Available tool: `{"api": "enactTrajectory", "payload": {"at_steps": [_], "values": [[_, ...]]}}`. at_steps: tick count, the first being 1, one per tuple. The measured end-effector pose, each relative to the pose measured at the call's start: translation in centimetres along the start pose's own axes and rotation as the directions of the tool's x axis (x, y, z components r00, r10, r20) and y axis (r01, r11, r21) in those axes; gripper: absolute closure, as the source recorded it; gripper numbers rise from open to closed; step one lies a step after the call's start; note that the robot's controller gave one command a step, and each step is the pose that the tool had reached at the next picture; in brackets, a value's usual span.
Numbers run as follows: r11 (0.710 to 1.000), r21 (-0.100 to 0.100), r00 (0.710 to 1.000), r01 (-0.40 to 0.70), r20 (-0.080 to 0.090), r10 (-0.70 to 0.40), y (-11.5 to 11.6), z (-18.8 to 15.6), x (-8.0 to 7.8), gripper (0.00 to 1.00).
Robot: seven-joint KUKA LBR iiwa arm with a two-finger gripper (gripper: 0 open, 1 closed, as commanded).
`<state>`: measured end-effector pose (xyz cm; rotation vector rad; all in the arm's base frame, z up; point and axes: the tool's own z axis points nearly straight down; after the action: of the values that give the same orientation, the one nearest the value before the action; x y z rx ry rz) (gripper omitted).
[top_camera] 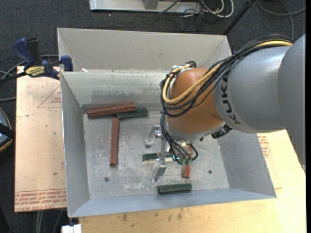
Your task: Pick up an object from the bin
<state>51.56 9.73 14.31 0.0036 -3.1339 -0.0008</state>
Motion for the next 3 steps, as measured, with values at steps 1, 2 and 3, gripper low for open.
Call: {"api": "enactTrajectory", "payload": {"at_steps": [1, 2, 3], "values": [[1.0, -0.001, 1.0, -0.003, 0.008, 0.003, 0.0, -0.4, -0.2, 0.0], [0.999, -0.001, 0.999, 0.042, 0.015, -0.042, -2.6, 5.3, -2.3, 0.0], [0.999, -0.003, 0.998, 0.051, 0.021, -0.051, -3.0, 6.6, -2.9, 0.0]]}}
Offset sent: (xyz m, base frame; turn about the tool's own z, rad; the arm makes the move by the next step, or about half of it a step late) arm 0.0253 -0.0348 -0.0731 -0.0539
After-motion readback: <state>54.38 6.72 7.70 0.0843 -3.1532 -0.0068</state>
